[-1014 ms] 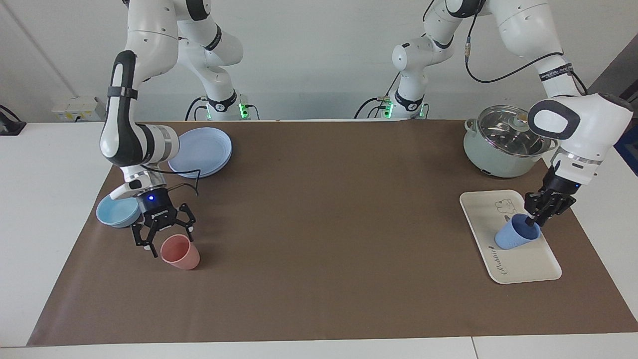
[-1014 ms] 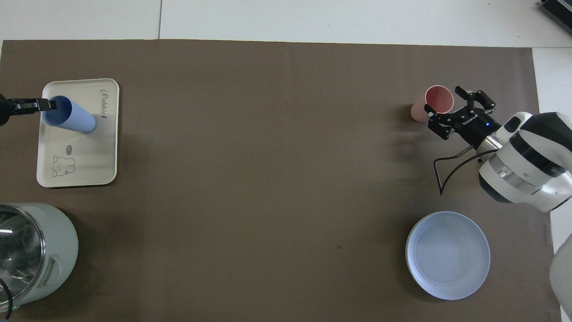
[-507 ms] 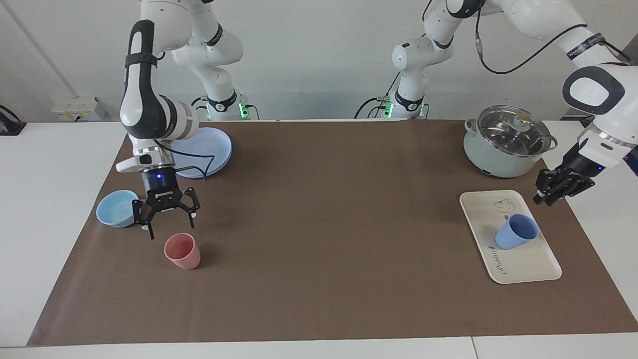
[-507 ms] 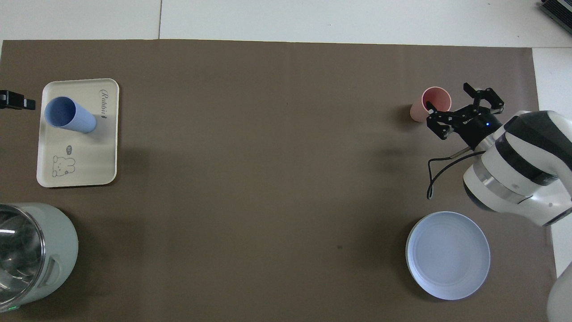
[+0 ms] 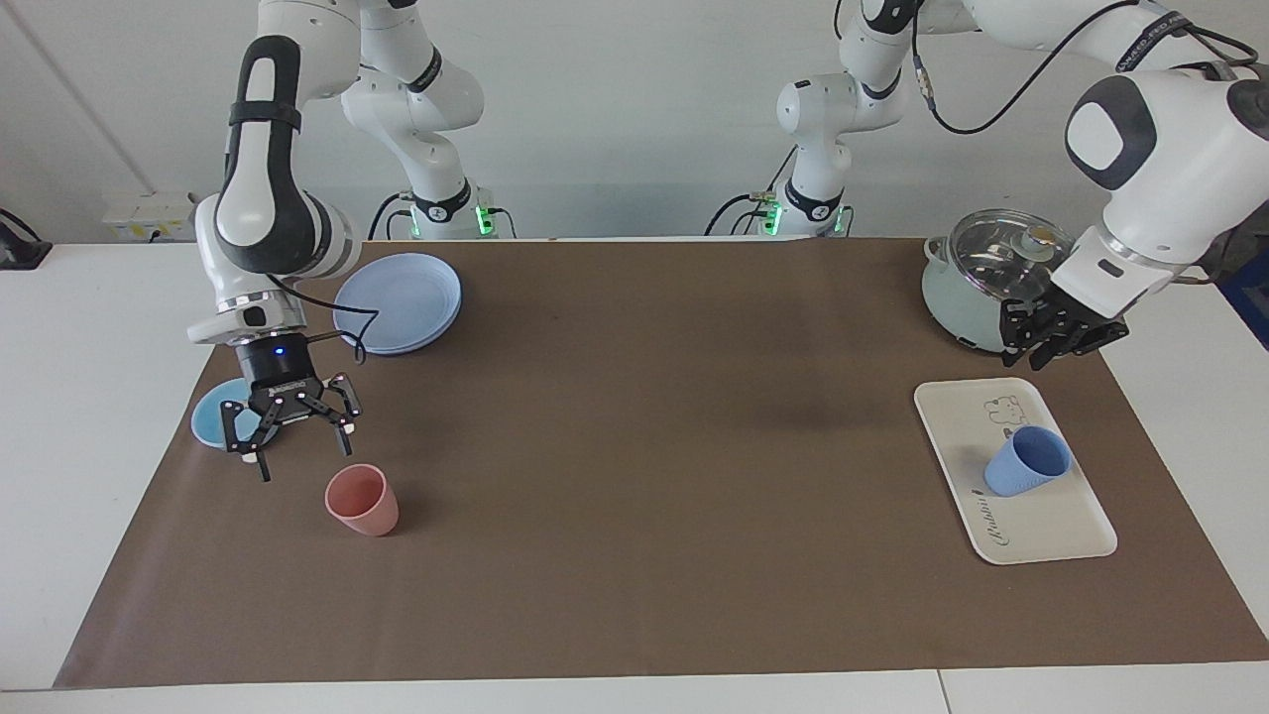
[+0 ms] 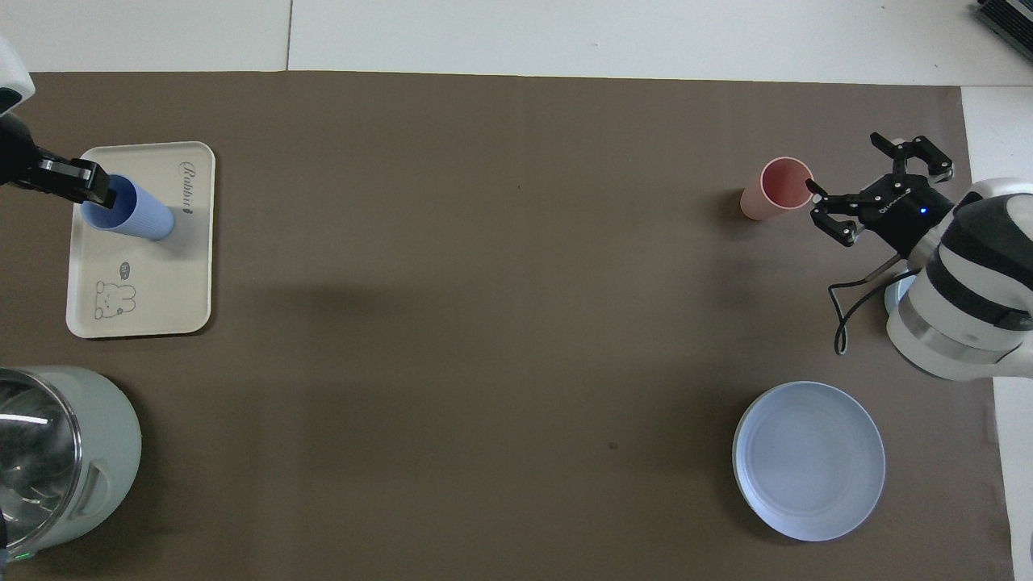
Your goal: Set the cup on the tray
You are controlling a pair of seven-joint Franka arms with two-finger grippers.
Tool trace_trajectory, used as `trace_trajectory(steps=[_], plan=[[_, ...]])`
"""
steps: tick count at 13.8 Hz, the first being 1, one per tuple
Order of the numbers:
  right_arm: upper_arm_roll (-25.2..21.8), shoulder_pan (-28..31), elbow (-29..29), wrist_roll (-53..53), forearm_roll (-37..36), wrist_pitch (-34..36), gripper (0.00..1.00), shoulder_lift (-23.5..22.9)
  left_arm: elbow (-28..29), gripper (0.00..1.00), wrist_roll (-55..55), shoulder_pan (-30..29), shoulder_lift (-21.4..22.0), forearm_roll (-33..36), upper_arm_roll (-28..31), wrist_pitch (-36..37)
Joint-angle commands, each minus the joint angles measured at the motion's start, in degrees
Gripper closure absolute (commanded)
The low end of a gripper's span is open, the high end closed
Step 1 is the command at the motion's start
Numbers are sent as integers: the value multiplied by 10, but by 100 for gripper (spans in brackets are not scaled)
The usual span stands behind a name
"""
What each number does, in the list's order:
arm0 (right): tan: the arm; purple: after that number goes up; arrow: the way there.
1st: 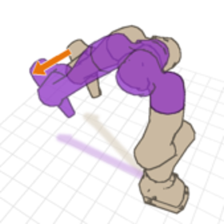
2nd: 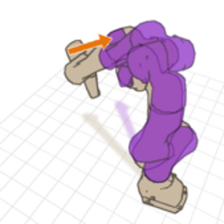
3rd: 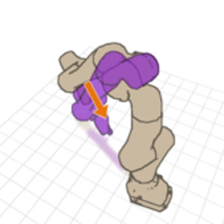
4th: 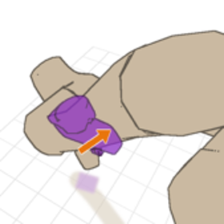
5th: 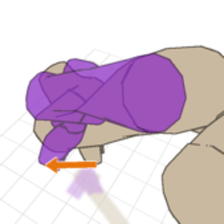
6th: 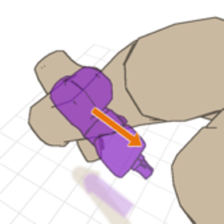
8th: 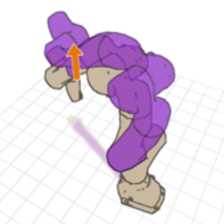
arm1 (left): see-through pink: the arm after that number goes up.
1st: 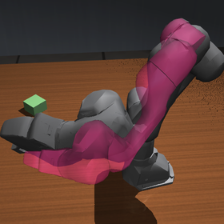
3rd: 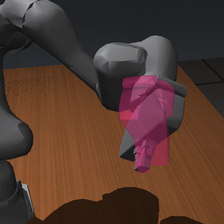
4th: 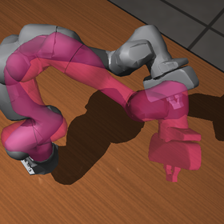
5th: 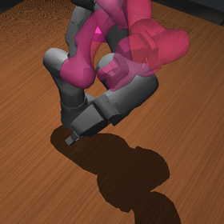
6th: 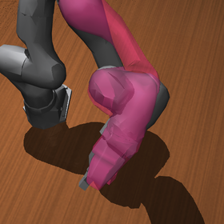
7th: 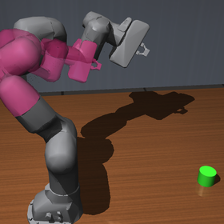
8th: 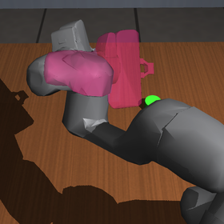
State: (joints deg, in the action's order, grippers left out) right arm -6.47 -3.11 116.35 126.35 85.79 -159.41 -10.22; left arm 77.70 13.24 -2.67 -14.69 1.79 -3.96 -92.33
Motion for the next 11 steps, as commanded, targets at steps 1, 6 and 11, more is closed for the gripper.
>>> trace_trajectory(steps=[1, 6, 11], plan=[[0, 37, -20, -108, -168, 68, 0, 7, 30, 65, -14, 6, 47, 22, 4, 26], [-4, 44, -32, -367, -497, 127, 0, 47, 97, 65, -64, 8, 97, 18, 2, 10], [7, 33, -32, -653, -729, 190, 0, 88, 119, 65, -116, 15, 105, 2, 0, -26]])
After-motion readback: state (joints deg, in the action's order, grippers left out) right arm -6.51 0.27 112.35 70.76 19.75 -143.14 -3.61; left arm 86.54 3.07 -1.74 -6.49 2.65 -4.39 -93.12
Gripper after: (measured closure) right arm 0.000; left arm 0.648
